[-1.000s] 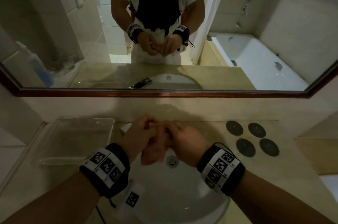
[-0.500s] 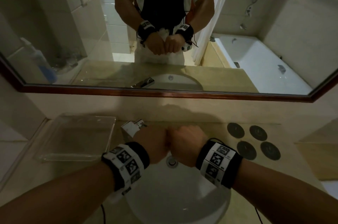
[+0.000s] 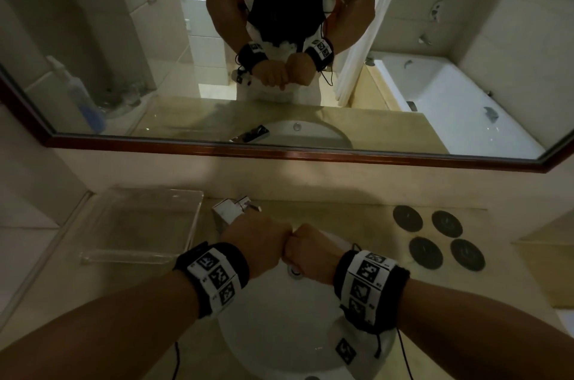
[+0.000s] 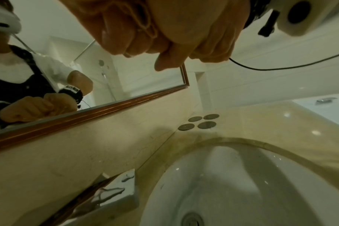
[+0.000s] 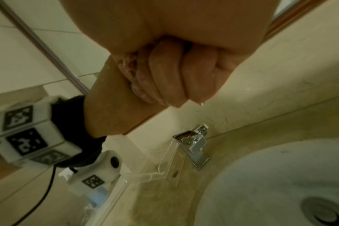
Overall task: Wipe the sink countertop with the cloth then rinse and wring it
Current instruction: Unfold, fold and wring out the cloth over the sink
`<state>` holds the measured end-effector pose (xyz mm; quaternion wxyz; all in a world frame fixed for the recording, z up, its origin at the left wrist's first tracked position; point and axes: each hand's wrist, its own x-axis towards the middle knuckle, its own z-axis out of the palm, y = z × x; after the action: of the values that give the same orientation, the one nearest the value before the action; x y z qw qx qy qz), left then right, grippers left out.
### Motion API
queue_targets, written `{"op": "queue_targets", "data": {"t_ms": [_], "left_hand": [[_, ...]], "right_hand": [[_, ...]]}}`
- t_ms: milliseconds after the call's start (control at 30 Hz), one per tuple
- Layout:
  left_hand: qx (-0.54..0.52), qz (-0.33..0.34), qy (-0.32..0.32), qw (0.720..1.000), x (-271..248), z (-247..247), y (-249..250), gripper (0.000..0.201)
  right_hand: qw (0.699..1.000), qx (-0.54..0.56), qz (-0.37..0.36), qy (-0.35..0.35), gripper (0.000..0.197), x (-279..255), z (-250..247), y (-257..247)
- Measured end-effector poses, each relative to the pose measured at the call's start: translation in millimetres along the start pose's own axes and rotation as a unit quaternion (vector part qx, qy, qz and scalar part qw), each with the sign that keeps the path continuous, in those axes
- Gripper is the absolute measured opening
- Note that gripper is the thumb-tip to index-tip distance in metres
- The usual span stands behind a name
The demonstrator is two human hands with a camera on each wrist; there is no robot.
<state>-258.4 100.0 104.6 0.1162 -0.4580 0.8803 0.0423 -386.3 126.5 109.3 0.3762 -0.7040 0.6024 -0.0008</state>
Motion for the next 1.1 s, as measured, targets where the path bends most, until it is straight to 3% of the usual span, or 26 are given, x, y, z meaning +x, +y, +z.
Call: {"op": "queue_targets", "data": {"t_ms": [133, 233, 300, 433, 533, 600, 667, 733, 767, 867, 1000, 1100], "left_hand": [[-0.146, 0.000, 0.077, 0.986, -3, 11, -21, 0.003], [-0.268, -0.006, 0.096, 0.958, -9, 18, -49, 0.027], [-0.345, -0.016, 0.072, 0.936, -17, 22, -69, 0.038], [-0.466, -0.047, 0.010, 0.884, -37, 30, -102, 0.057], [-0.571, -0.082, 0.023, 0.817, -44, 31, -126, 0.038], [-0.619, -0.094, 0.049, 0.778, -49, 31, -144, 0.028], [-0.574, -0.097, 0.084, 0.809, -53, 36, -167, 0.032], [-0.505, -0.085, 0.093, 0.854, -58, 48, -188, 0.042], [-0.493, -0.085, 0.093, 0.861, -60, 52, -196, 0.046], [-0.505, -0.095, 0.116, 0.850, -60, 63, -215, 0.041], [-0.465, -0.104, 0.136, 0.869, -50, 80, -241, 0.022], [-0.450, -0.106, 0.165, 0.872, -38, 91, -260, 0.009]], "right_hand": [[0.998, -0.017, -0.048, 0.045, 0.030, 9, -1, -2], [0.997, -0.043, -0.045, 0.045, 0.015, 13, -7, -12], [0.997, -0.039, -0.059, 0.012, 0.021, 21, -10, -21], [0.996, 0.017, -0.084, -0.039, 0.030, 50, -9, -46], [0.992, 0.105, -0.072, -0.026, 0.024, 74, -4, -68], [0.992, 0.075, -0.099, 0.010, 0.018, 91, -1, -81], [0.993, 0.038, -0.108, 0.039, 0.005, 108, 2, -91], [0.991, 0.024, -0.115, 0.060, 0.016, 124, 6, -101], [0.991, 0.017, -0.117, 0.062, 0.018, 131, 9, -106], [0.990, -0.010, -0.123, 0.068, 0.017, 152, 15, -120], [0.987, -0.065, -0.122, 0.078, 0.030, 184, 15, -130], [0.978, -0.118, -0.145, 0.097, 0.013, 204, 15, -138]]}}
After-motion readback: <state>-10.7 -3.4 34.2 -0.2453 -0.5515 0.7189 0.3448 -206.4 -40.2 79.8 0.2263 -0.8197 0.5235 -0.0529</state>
